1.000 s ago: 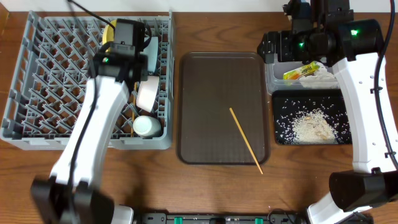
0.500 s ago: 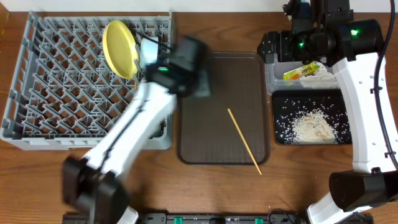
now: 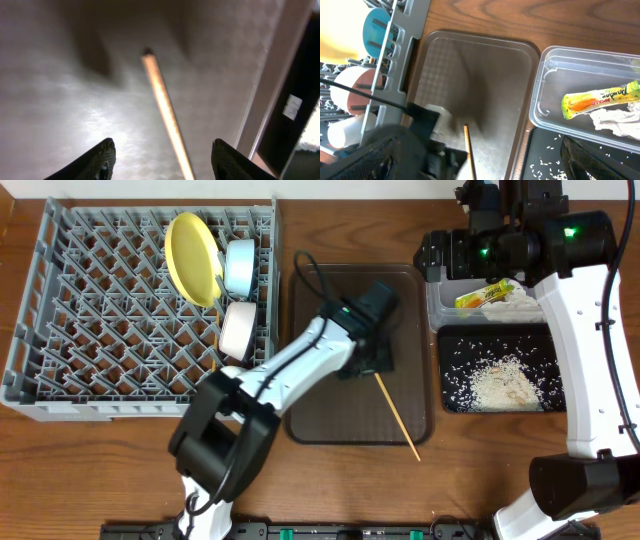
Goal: Sort waste into correct bins and load items into the dishwasher
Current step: 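Return the left gripper to the tray and grasp the second chopstick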
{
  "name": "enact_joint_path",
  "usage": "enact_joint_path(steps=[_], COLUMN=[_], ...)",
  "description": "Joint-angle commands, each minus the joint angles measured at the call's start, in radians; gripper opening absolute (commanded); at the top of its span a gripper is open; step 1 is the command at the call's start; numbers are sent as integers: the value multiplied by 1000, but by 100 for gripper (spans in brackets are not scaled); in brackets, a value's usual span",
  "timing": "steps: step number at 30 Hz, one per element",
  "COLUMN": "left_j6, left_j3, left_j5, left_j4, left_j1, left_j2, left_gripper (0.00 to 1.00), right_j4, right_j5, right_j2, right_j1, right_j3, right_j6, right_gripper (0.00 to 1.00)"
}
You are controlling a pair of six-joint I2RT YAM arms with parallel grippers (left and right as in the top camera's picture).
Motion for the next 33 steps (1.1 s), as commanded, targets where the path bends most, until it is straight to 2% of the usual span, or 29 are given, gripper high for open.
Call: enact_joint_path(steps=[1, 26, 30, 33], left_j6=[-28, -55, -54, -54], left_j3=[-4, -4, -4, -4], left_j5=[27, 73, 114, 140], left_j4=[16, 24, 32, 34], left_j1=[-45, -50, -40, -26], left_j2=[48, 140, 161, 171], left_gripper=[62, 40, 30, 13], right_j4=[-1, -1, -1, -1], right_j5=[2, 2, 2, 2], right_j2=[6, 6, 6, 6], right_j1=[10, 10, 8, 9], right_j3=[3, 3, 3, 3], right_j6=[2, 2, 2, 2], right_gripper=[99, 99, 99, 99])
